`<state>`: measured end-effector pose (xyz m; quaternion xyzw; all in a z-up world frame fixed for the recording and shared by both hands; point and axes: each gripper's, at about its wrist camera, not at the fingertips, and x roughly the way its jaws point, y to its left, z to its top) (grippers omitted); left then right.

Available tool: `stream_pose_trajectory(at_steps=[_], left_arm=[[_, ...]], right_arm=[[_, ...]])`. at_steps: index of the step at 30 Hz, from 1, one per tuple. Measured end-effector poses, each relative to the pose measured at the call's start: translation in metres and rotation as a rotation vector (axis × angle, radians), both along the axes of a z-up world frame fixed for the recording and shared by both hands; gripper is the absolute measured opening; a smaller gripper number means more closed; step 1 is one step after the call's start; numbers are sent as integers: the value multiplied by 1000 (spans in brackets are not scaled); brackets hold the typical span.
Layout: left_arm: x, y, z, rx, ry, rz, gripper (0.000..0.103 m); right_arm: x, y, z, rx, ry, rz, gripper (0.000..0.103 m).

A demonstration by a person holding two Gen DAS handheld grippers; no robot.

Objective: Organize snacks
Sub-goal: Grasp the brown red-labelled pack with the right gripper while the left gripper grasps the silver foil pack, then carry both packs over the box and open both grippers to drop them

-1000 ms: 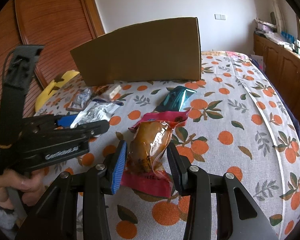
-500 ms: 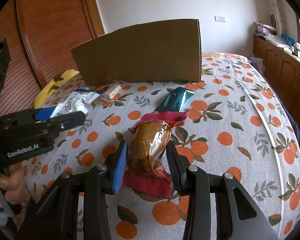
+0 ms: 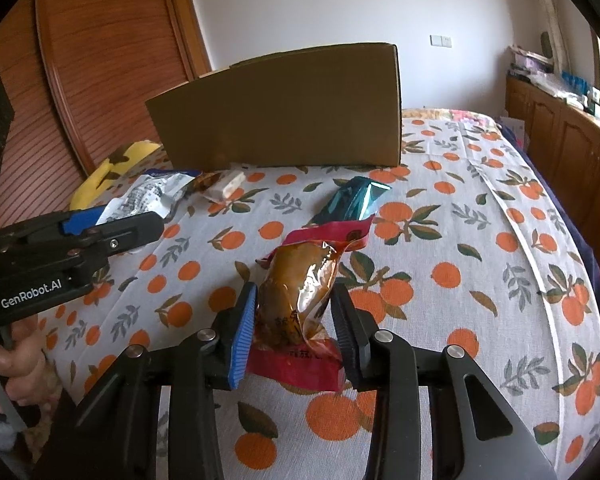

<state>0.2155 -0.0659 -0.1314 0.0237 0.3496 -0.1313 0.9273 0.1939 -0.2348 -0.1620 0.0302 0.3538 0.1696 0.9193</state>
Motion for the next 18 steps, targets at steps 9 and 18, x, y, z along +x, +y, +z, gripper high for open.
stream_pose_trajectory(at_steps=[9,18], left_arm=[[1,5,9,-29,-18,-2,50],[10,11,27,-53,-60,-20,50]], right_arm=[[-4,5,20,-4,-35,16,37],[4,10,44,-19,-75,40,37]])
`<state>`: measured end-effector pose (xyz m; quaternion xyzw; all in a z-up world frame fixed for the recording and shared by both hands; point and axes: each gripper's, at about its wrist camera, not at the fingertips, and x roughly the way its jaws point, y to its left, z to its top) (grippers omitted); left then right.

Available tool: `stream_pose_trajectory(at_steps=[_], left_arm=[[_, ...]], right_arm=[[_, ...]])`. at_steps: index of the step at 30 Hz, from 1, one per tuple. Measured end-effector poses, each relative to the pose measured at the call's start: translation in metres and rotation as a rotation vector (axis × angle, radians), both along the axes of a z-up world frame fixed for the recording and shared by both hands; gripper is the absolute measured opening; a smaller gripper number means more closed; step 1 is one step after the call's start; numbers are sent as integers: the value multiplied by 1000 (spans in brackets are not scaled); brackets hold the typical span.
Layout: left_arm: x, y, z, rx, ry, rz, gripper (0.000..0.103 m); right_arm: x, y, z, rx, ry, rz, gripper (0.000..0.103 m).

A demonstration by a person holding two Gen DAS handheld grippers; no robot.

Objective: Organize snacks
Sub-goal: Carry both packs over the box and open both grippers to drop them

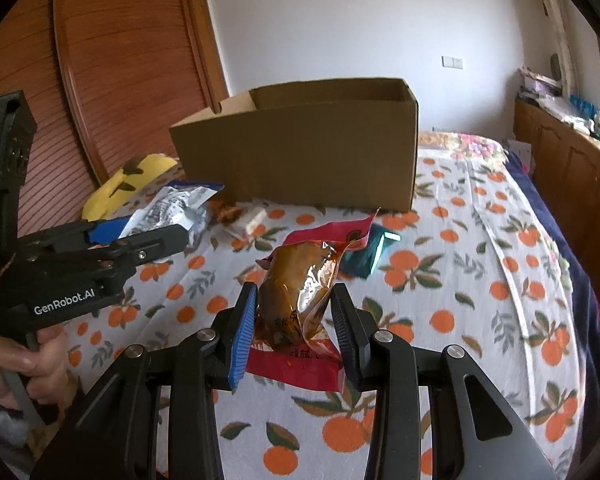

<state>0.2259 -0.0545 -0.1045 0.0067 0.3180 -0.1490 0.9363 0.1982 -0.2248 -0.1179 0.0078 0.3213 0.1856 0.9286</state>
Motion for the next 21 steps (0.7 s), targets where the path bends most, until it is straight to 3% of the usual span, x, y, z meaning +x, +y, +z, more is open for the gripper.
stream_pose_trajectory(at_steps=[11,21], left_arm=[[33,6,32,-9,-90,-40,50],[85,4,67,-19,-168,-95,50]], right_arm=[[30,3,38,-30,-82,11,37],[83,10,78,-60,-166,46,37]])
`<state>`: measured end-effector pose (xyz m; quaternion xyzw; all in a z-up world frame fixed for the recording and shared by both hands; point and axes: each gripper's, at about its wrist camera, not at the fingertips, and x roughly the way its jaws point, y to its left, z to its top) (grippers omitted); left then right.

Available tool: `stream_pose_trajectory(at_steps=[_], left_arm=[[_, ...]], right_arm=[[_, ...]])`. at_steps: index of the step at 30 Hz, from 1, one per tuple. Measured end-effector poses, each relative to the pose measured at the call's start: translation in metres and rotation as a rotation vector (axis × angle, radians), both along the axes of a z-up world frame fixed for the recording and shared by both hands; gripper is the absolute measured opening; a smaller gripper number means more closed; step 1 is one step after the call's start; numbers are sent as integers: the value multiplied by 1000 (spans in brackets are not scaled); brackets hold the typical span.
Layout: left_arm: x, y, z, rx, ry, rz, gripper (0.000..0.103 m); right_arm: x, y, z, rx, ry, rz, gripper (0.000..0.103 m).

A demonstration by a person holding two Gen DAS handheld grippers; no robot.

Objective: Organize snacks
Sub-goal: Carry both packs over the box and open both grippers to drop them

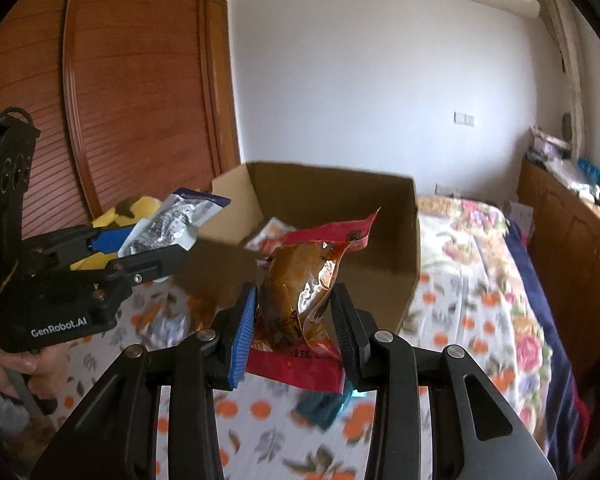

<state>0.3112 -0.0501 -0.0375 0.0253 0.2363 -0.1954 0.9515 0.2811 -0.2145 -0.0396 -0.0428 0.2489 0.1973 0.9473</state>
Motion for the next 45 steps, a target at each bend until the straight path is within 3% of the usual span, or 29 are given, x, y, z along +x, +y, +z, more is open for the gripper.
stream_pose_trajectory(at_steps=[7,17,32,45], left_arm=[[47,7,1,-1,-1,19,50],[96,17,-20,-14,49,61,51],[105,10,-48,4,118,54,53],[100,11,-47,15,76,71,61]], right_arm=[[47,2,7,19,-11,18,37],[97,11,-10,34,18,15,37],[120,14,-41,15,79,22,39],[121,12,-42,38,60,34,43]])
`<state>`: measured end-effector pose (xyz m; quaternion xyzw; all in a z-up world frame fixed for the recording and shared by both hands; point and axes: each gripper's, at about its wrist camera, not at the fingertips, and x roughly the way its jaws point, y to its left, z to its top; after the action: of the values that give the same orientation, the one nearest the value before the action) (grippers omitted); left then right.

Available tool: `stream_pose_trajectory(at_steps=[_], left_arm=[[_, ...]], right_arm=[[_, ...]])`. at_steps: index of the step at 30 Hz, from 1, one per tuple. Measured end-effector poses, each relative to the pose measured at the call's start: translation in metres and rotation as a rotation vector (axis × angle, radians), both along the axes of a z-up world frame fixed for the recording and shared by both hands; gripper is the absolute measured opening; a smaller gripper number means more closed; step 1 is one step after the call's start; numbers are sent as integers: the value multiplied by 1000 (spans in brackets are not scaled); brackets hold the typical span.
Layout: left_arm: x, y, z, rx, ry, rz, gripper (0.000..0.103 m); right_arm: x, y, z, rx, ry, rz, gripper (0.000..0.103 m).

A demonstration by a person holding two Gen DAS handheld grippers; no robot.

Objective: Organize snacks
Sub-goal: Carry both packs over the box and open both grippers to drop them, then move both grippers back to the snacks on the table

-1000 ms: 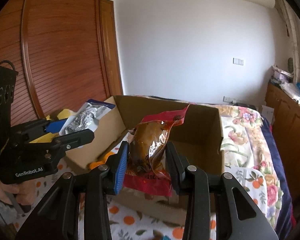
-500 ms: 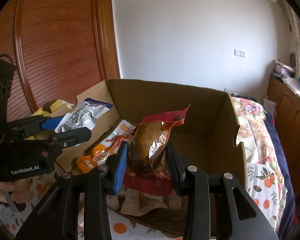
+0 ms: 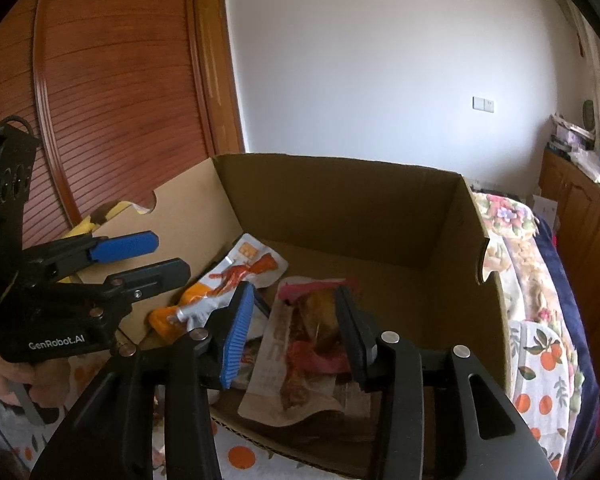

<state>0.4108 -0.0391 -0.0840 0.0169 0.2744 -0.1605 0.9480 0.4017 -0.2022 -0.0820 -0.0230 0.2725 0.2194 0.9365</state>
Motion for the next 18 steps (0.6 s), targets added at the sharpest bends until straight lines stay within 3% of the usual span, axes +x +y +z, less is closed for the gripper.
stream_pose_trajectory(at_steps=[12,18], left_arm=[[-36,5,28,31,-48,-16,62],[-68,17,27,50,-36,-11,64]], right_arm=[[-29,1,35,-6,-56,-16,43],[-59,-4,50,-32,-63,-36,46]])
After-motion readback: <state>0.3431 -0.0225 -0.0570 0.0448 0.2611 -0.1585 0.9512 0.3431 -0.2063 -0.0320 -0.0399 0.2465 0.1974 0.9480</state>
